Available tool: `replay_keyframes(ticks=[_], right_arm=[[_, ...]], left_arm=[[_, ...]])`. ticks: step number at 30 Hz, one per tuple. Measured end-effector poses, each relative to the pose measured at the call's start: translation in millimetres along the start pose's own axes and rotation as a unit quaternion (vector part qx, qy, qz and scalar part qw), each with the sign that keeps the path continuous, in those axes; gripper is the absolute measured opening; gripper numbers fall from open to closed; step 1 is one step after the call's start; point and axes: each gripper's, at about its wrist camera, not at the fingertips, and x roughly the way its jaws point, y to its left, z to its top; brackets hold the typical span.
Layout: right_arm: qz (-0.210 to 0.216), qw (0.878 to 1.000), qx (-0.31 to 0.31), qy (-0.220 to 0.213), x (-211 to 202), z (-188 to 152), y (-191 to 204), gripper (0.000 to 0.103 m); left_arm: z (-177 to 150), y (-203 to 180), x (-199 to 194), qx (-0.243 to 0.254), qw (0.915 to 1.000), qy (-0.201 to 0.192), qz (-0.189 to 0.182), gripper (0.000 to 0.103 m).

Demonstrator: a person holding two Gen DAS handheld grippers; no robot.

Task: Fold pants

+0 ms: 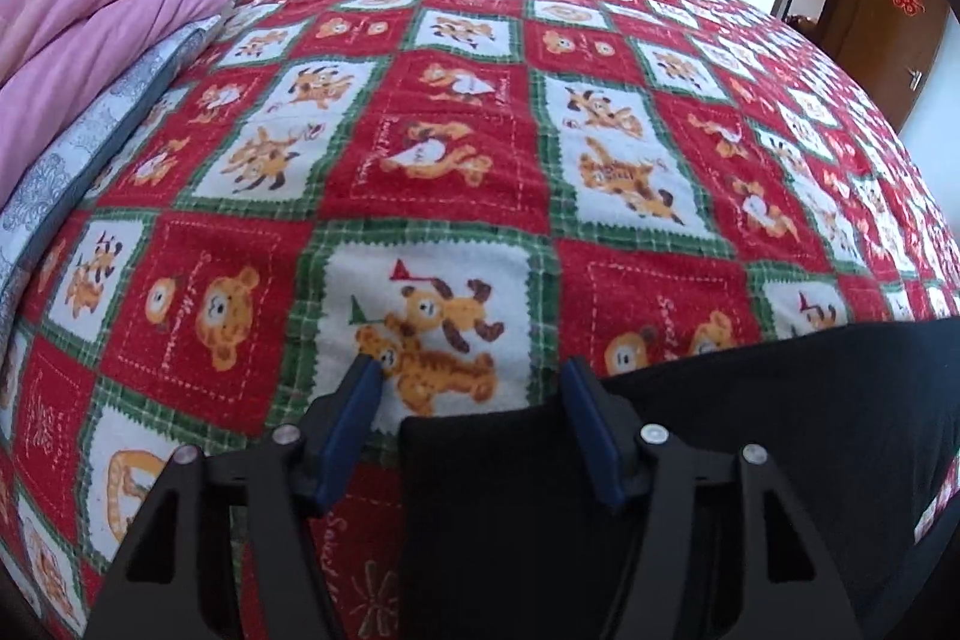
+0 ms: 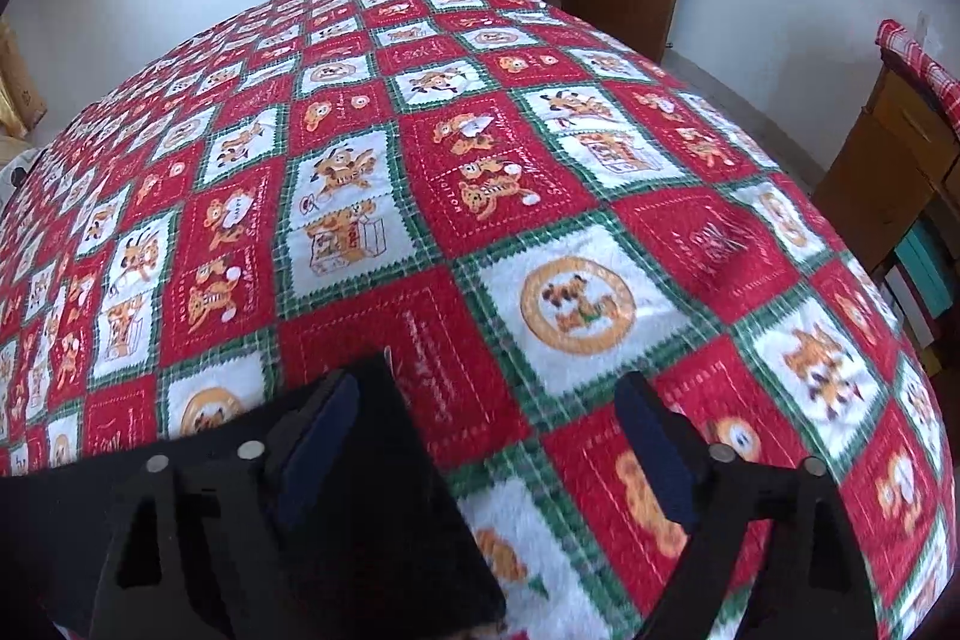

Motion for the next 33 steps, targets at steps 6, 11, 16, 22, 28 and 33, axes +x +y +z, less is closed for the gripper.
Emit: replay_keyframes(ticks=[6, 11, 16, 22, 28, 33], right_arm=[[0.055, 0.997, -0.009, 0.05, 29.2, 4.7, 11.8, 0.086], [0.076, 0.994, -0.052, 0.066, 33.2, -0.5, 29.6, 0.037], [0.109, 0.991, -0.044, 0.059, 18.0, -1.8, 28.7, 0.005], [0.132, 0.99, -0.048, -0.031, -45.4, -5.7, 21.2, 0.005], [0.173, 0.978, -0.033, -0.111, -114.6, -38.1, -12.5, 0.005], [0.185, 0.973, -0.04, -0.129, -141.6, -75.6, -25.1, 0.005]], left_arm=[[3.2, -3.0, 4.7, 0.005, 0.9999, -0.002, 0.009, 0.064], [4.7, -10.7, -1.1, 0.022, 0.9995, -0.017, 0.014, 0.022], [5.8, -17.3, -10.1, 0.028, 0.9991, -0.03, -0.002, 0.003], [8.8, 11.1, -58.5, -0.026, 0.9929, -0.108, -0.043, 0.002], [-23.5, 35.7, -100.2, -0.061, 0.9846, -0.135, -0.093, 0.002], [-42.9, 26.1, -95.4, -0.033, 0.9894, -0.115, -0.083, 0.002]])
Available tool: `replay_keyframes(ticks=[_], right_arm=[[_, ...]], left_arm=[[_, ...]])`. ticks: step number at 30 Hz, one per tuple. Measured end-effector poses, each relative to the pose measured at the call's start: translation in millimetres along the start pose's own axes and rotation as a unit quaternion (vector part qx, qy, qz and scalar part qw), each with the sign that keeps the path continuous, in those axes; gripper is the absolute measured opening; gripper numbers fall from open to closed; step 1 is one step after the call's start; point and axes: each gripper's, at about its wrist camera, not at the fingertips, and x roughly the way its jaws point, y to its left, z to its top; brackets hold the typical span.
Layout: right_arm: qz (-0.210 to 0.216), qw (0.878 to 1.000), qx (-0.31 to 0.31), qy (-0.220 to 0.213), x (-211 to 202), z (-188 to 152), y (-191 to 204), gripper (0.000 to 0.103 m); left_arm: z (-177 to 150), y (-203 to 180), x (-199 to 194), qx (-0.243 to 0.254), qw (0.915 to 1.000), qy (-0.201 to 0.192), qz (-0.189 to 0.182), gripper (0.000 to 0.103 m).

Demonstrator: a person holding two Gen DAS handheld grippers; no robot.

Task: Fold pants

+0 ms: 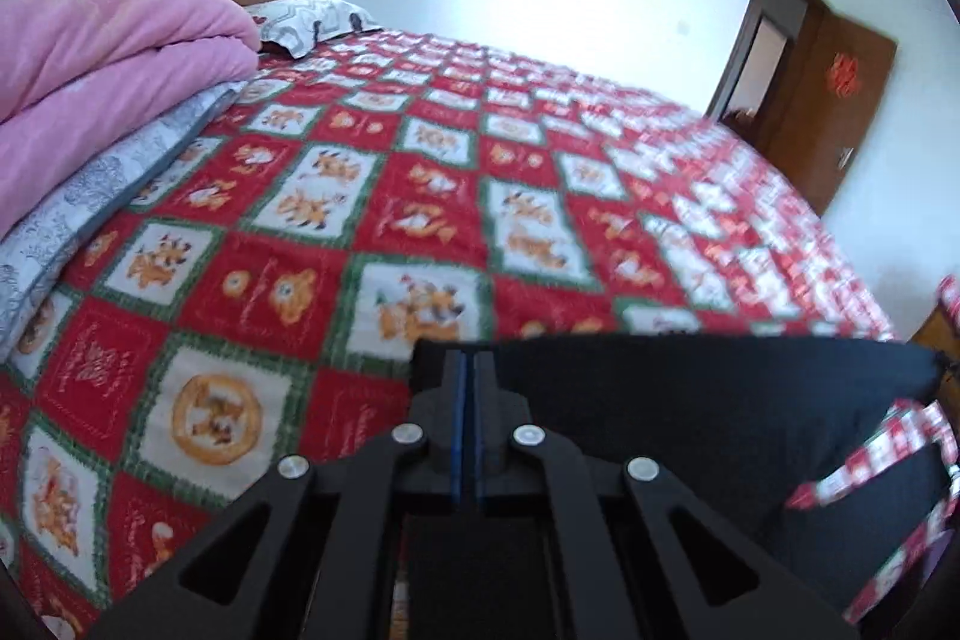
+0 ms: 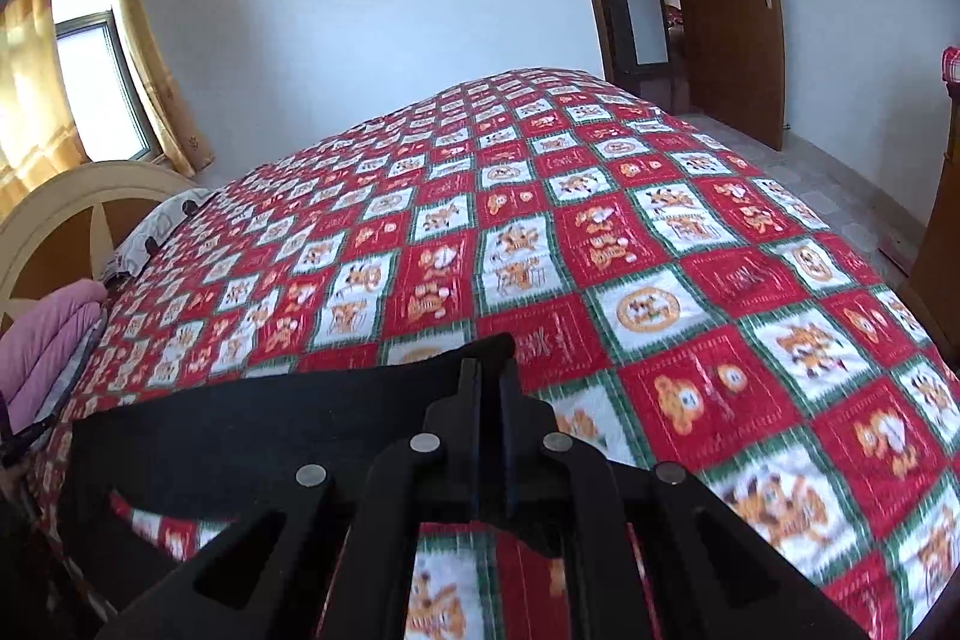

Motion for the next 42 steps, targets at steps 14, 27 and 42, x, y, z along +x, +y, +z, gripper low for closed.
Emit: replay_keyframes(ticks=[14, 27, 42], right_arm=[[-0.026, 0.999, 0.012, 0.03, 34.0, -11.2, -10.2, 0.005], [-0.023, 1.0, 0.015, -0.011, -1.6, -5.8, 1.1, 0.005], [-0.002, 0.997, 0.062, -0.043, -100.5, -88.3, -31.0, 0.005]], left_arm=[[13.3, -13.5, 93.5, 0.033, 0.9952, 0.081, 0.044, 0.03], [13.9, -21.5, 1.9, 0.024, 0.9995, -0.004, -0.018, 0.011], [-83.2, 8.2, -84.4, -0.054, 0.9814, -0.101, -0.154, 0.011]])
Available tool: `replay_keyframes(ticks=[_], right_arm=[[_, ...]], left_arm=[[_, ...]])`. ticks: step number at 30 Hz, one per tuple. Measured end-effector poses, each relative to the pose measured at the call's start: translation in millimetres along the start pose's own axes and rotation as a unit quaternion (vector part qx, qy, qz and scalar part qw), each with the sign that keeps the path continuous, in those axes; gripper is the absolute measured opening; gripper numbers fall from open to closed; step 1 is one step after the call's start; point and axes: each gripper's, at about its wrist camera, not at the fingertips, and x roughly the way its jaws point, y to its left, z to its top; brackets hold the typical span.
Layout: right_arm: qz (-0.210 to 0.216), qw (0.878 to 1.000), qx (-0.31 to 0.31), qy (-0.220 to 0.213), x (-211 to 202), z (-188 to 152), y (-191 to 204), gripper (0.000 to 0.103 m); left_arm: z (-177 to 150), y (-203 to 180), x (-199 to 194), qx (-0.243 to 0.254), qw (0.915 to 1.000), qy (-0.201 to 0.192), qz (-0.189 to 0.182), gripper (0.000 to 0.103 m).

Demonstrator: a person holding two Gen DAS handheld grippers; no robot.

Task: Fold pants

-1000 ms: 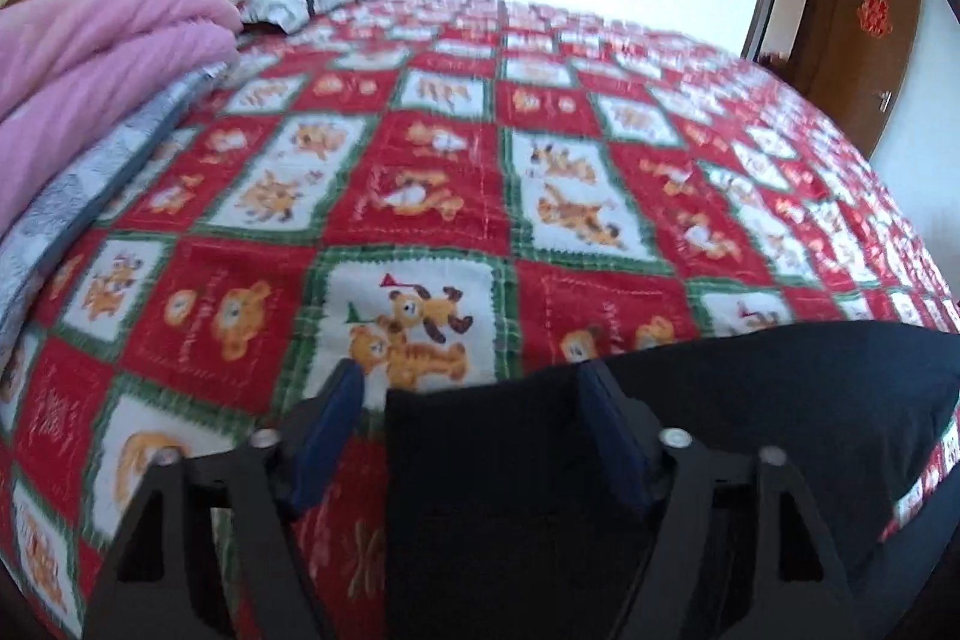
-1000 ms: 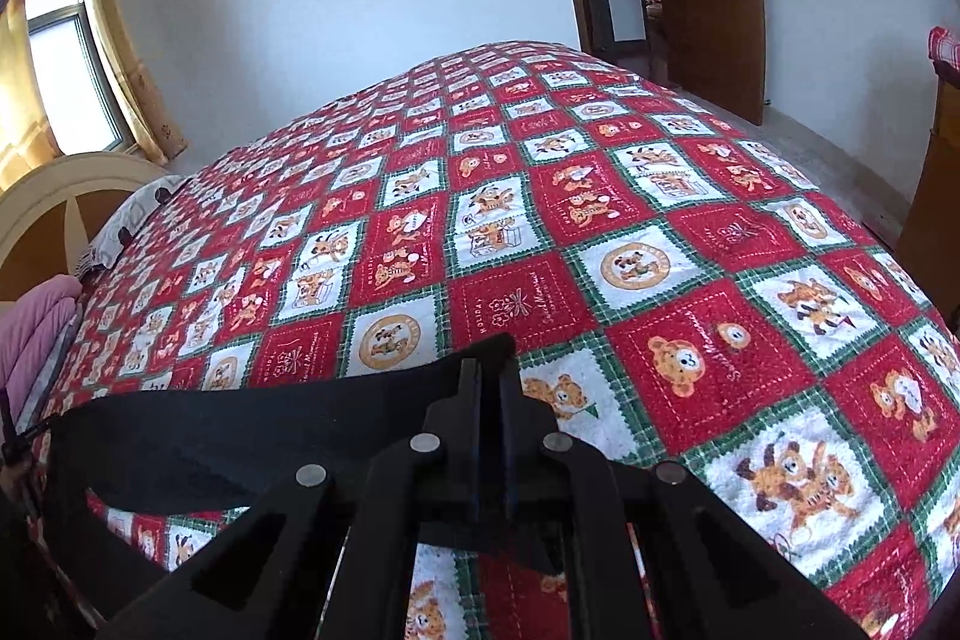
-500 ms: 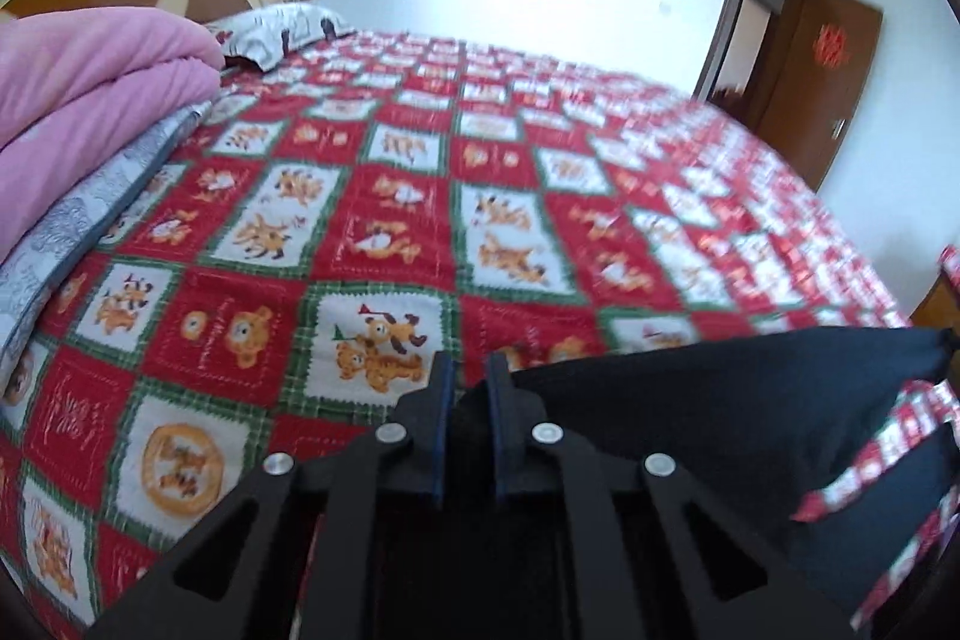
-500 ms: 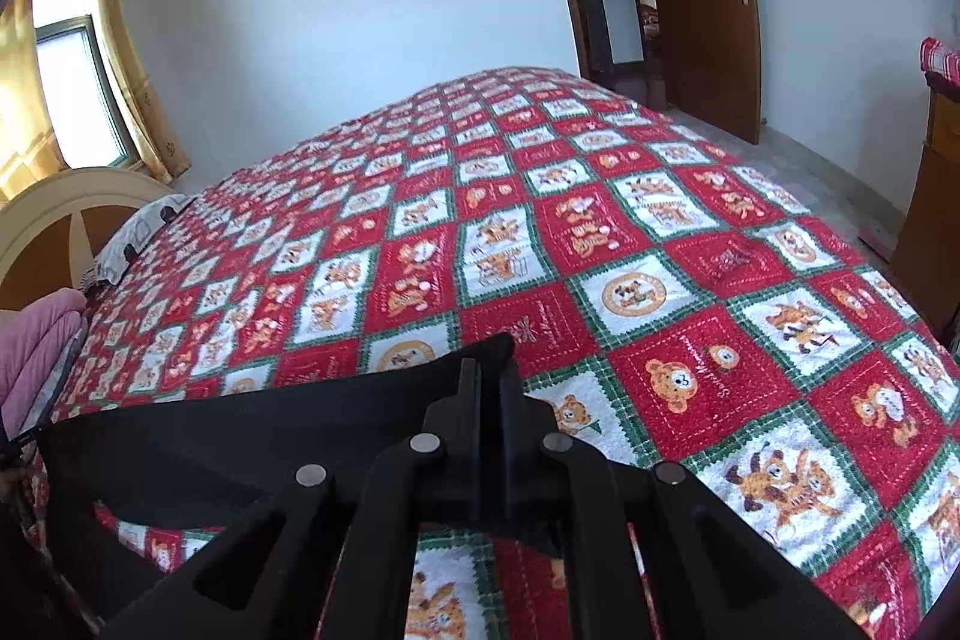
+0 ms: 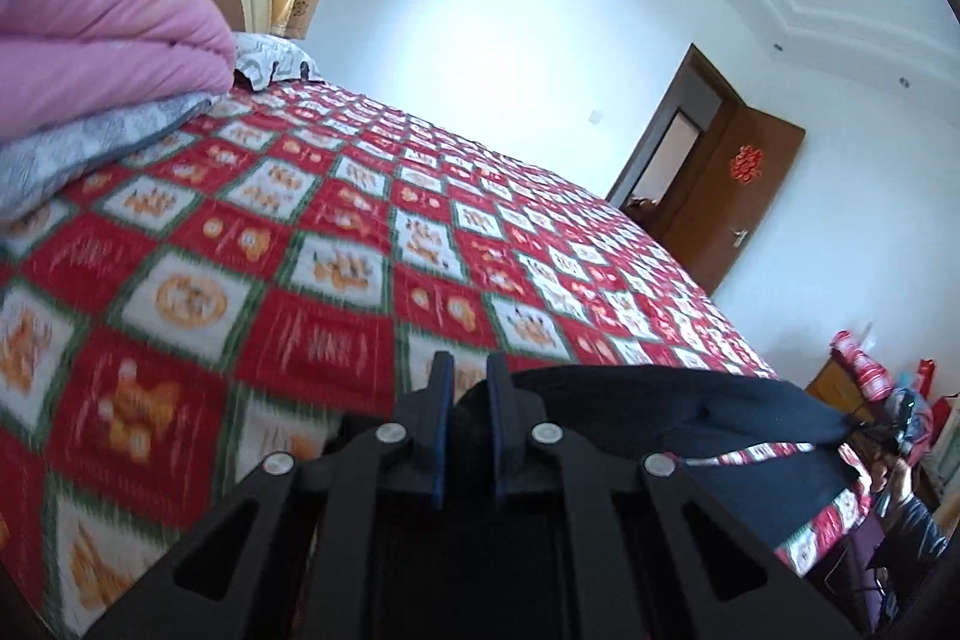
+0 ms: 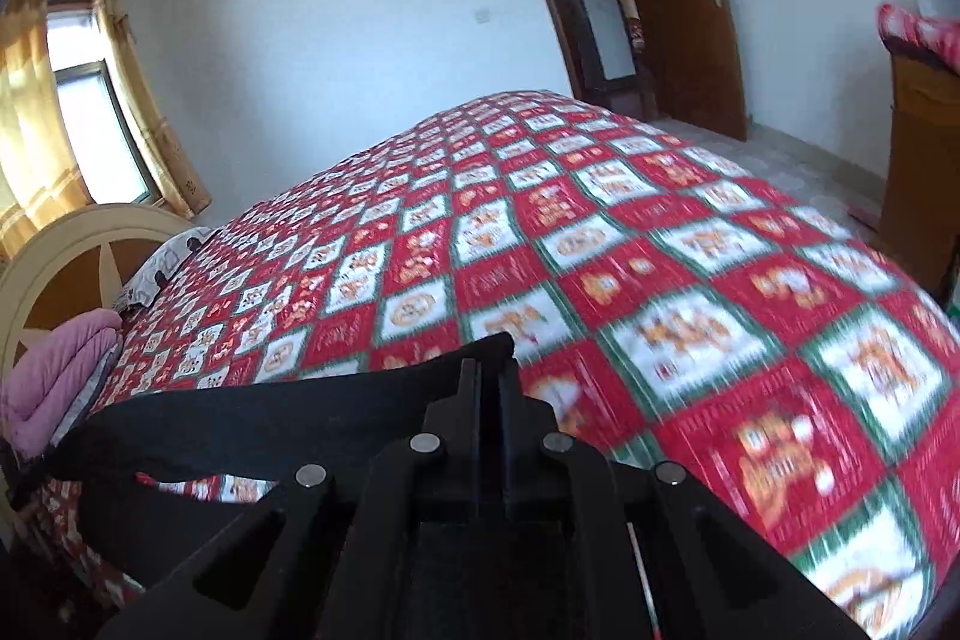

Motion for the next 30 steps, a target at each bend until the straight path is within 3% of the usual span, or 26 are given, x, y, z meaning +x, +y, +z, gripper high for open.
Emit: replay_keyframes(ticks=[8, 17, 19, 20, 21, 22, 24, 27, 28, 30], right_arm=[[-0.012, 0.998, 0.062, 0.02, -14.4, -49.7, -42.2, 0.005], [-0.021, 0.996, 0.08, 0.027, -26.2, -63.6, -50.5, 0.005], [-0.034, 0.996, 0.072, 0.029, -29.5, -63.5, -47.7, 0.007], [-0.048, 0.996, 0.072, 0.033, -31.5, -63.1, -47.1, 0.018], [-0.057, 0.995, 0.076, 0.035, -34.0, -63.1, -48.3, 0.036], [-0.066, 0.993, 0.086, 0.036, -37.9, -63.1, -50.7, 0.039], [-0.105, 0.989, 0.096, 0.031, -50.2, -62.7, -50.6, 0.04], [-0.199, 0.977, 0.074, 0.004, -70.6, -62.0, -32.3, 0.04], [-0.203, 0.977, 0.07, -0.011, -80.1, -61.4, -19.0, 0.04], [-0.167, 0.984, 0.057, -0.03, -91.7, -59.4, 7.1, 0.04]], left_arm=[[-48.0, 15.9, 2.1, 0.0, 0.9991, 0.043, -0.007, 0.011], [-57.1, 16.6, -5.8, 0.031, 0.9985, 0.046, 0.003, 0.017], [-55.9, 17.1, -12.4, 0.037, 0.9984, 0.041, 0.008, 0.03], [-55.6, 17.2, -16.2, 0.041, 0.9983, 0.038, 0.013, 0.035], [-55.7, 16.9, -20.2, 0.046, 0.9981, 0.039, 0.014, 0.044], [-56.5, 16.8, -22.6, 0.05, 0.9978, 0.041, 0.014, 0.052], [-59.3, 17.1, -29.1, 0.056, 0.9971, 0.045, 0.024, 0.062], [-61.6, 22.4, -36.2, 0.055, 0.9964, 0.045, 0.047, 0.064], [-60.8, 27.4, -38.9, 0.045, 0.9963, 0.044, 0.059, 0.065], [-59.6, 36.2, -44.7, 0.023, 0.9972, 0.04, 0.059, 0.07]])
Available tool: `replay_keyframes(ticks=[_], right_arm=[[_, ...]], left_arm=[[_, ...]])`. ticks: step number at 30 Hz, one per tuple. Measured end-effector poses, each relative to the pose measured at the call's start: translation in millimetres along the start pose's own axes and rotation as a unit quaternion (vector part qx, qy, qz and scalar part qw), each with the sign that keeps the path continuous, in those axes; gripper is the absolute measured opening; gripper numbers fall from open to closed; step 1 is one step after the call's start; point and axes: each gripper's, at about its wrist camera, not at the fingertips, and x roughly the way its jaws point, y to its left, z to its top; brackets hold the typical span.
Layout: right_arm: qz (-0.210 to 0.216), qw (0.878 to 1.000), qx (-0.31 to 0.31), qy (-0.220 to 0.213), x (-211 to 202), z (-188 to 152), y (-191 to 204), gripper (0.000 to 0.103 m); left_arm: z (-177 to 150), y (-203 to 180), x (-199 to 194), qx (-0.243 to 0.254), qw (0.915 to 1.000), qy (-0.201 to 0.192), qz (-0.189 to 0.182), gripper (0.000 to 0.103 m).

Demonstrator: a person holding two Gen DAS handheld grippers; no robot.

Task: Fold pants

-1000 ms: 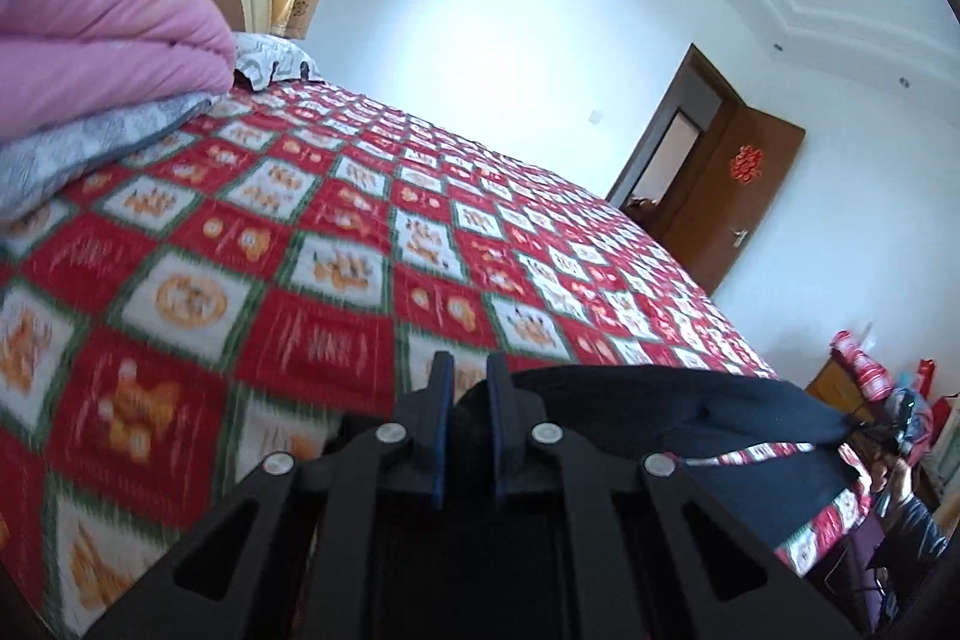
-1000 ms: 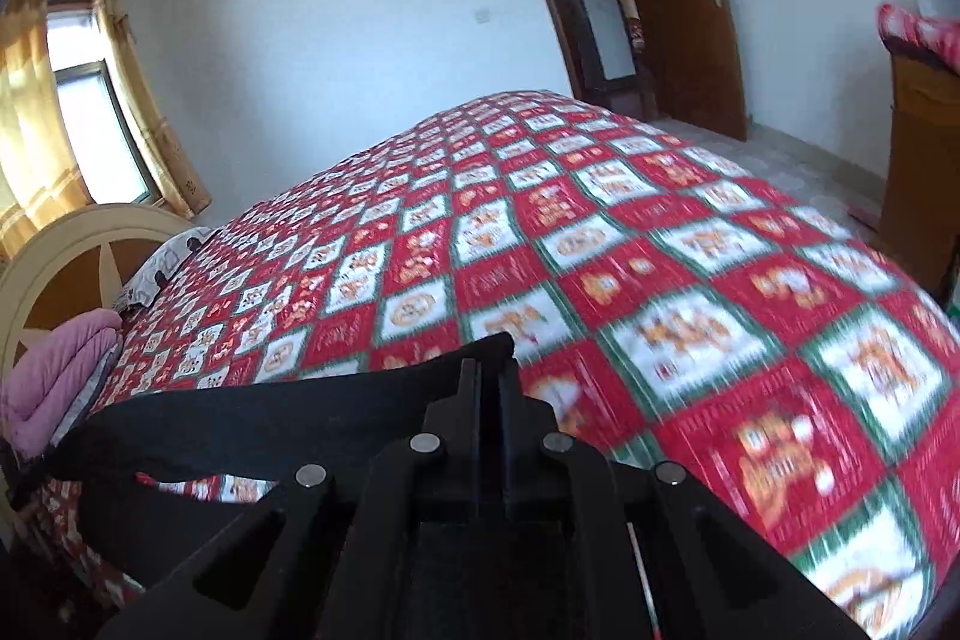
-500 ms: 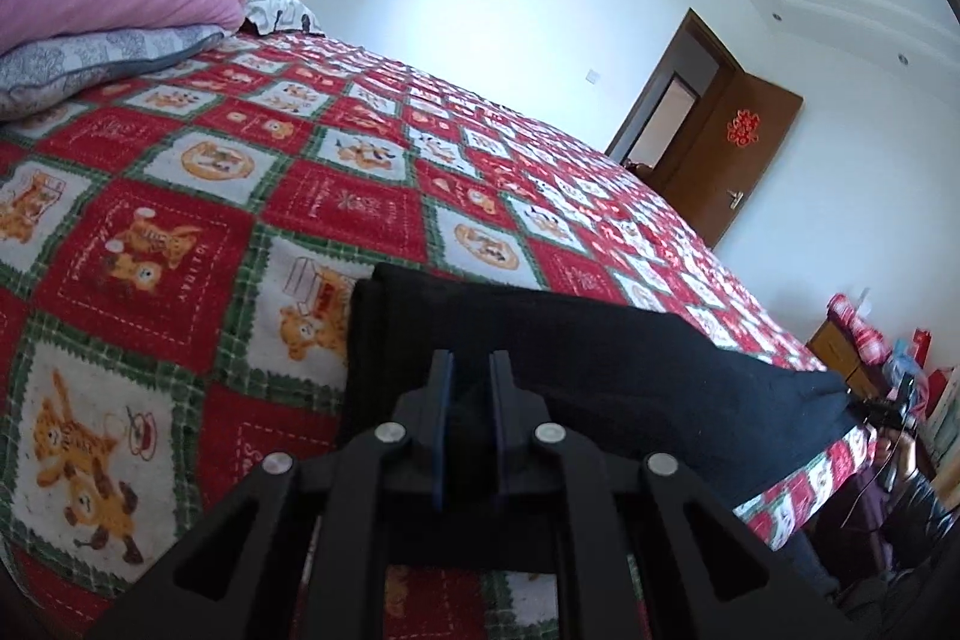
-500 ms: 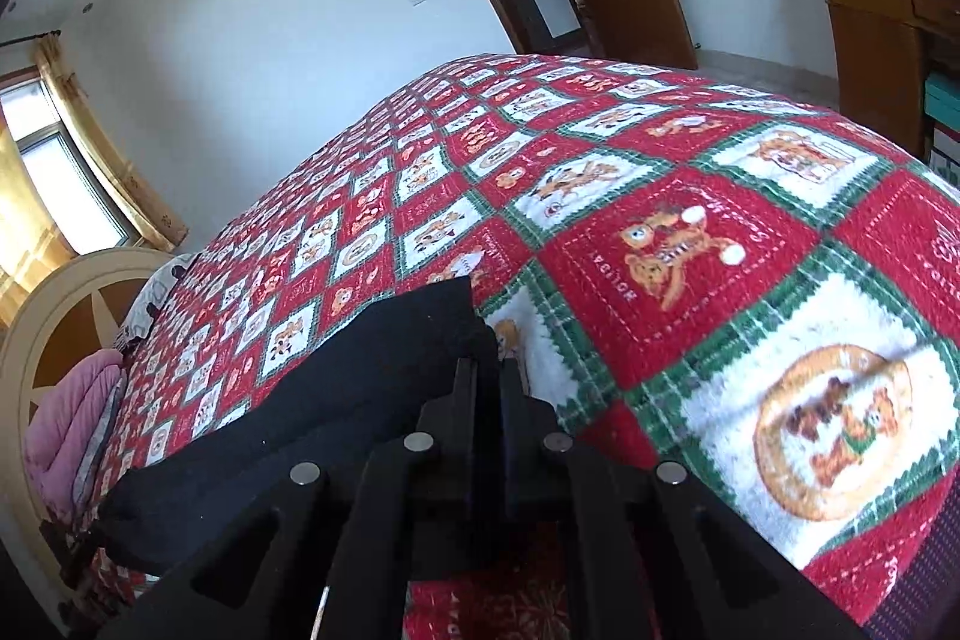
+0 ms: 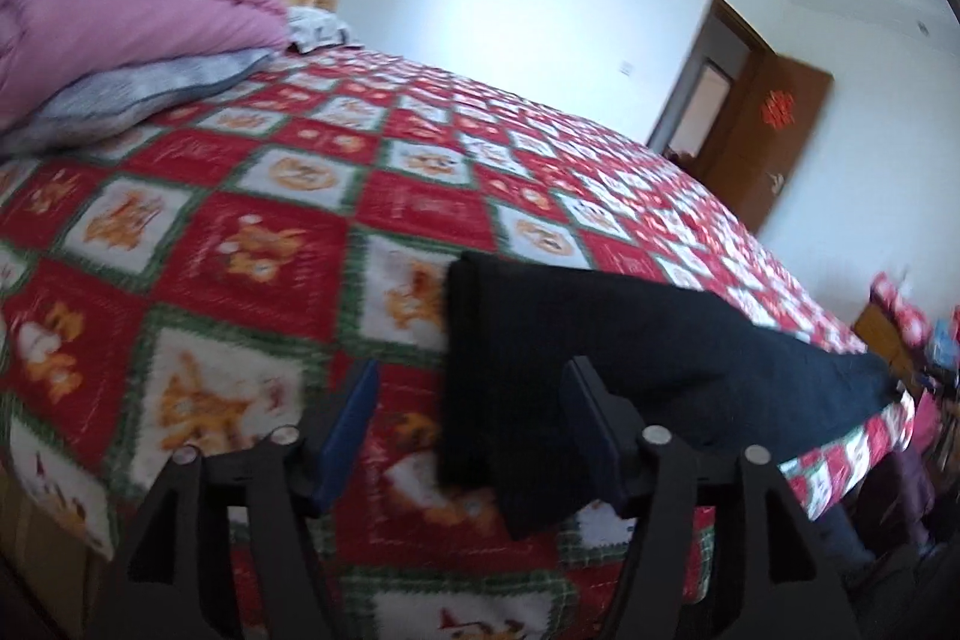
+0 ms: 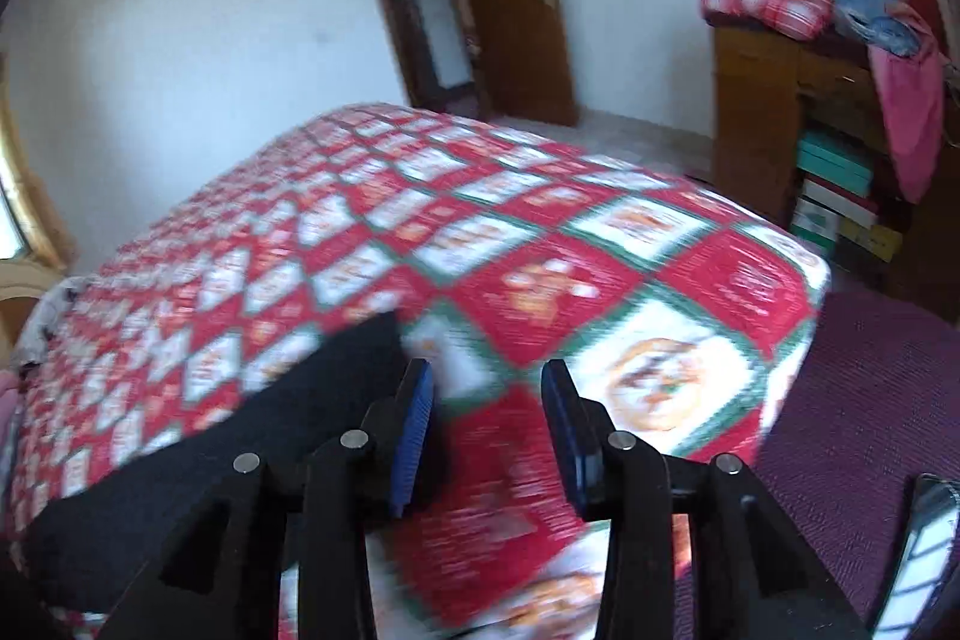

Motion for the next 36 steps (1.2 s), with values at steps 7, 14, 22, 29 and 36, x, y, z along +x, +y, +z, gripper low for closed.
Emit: replay_keyframes(ticks=[7, 14, 22, 29, 36], right_arm=[[0.149, 0.973, -0.174, 0.011, -23.0, -41.9, 162.4, 0.042], [0.279, 0.872, -0.4, 0.048, -33.0, -166.6, 336.2, 0.042], [0.306, 0.814, -0.49, 0.058, -30.0, -244.9, 396.3, 0.042], [0.313, 0.813, -0.483, 0.082, -12.7, -245.3, 391.2, 0.042], [0.32, 0.795, -0.51, 0.082, -15.4, -266.2, 401.9, 0.042]], left_arm=[[-10.8, -6.8, -0.5, -0.048, 0.9973, 0.031, -0.045, 0.071], [-29.1, -3.0, 16.7, -0.141, 0.9813, 0.081, -0.102, 0.06], [-26.0, 0.5, 13.0, -0.169, 0.9736, 0.085, -0.128, 0.016], [-5.8, -27.1, -2.6, -0.087, 0.9893, 0.048, -0.107, 0.011], [2.8, -19.3, -0.2, -0.066, 0.9943, 0.037, -0.076, 0.011]])
